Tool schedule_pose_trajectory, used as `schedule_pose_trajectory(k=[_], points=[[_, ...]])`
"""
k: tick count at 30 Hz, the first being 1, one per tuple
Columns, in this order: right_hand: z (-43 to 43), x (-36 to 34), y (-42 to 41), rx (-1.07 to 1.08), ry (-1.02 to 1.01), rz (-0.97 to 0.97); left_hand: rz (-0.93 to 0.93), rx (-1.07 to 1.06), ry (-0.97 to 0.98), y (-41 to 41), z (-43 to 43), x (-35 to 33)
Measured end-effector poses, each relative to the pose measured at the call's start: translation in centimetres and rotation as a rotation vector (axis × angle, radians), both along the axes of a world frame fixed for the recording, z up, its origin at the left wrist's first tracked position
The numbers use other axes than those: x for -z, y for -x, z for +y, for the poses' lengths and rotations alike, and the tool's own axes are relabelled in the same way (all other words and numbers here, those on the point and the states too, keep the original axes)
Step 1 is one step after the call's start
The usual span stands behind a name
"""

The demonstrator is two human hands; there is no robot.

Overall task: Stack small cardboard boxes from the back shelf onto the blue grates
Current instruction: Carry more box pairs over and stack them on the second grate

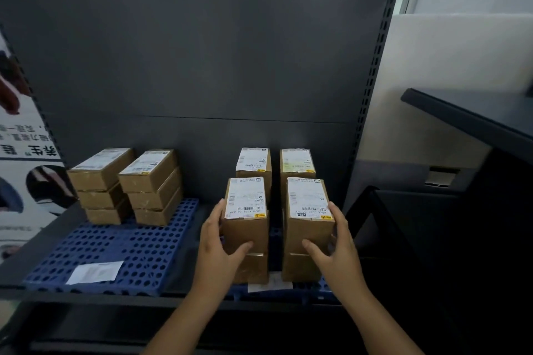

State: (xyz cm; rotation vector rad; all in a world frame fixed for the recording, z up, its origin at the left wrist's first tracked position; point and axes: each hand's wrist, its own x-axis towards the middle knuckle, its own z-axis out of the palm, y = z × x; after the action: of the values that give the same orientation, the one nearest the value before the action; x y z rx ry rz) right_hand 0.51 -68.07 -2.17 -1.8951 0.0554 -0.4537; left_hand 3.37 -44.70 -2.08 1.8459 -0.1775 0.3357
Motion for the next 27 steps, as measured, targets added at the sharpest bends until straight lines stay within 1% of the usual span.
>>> schedule_pose_trajectory(k=[2,4,9,16,21,24,27], points=[[0.2,0.1,0.0,-0.017,-0.042,0.030,0.050,0.026,0.048,-0.1,0.2,0.3],[0.5,0.2,-0.1,-0.010,-0.037,0.031,0.068,0.056,0.062,-0.3,0.2,0.7],[1.6,0.3,-1.0,-0.016,-0.040,0.017,0.085,0.084,0.084,-1.0,-0.2,1.0],[2.3,0.2,-2.3,0.011,-0.061,0.006,0.061,0.082,0.081,-2.1,-1.2,0.8],[2.0,0.5,-2.9,-0.012,-0.052,0.052,0.070,0.104,0.119,-2.5,-1.0,1.2],[1.8,0.5,-3.0,-0.037,-0.053,0.070,0.105,0.123,0.161,-2.6,-0.6,1.6],[1.3,0.8,-2.7,-0.055,-0.074,0.082,0.147,0.161,0.162,-2.8,-0.1,2.3]])
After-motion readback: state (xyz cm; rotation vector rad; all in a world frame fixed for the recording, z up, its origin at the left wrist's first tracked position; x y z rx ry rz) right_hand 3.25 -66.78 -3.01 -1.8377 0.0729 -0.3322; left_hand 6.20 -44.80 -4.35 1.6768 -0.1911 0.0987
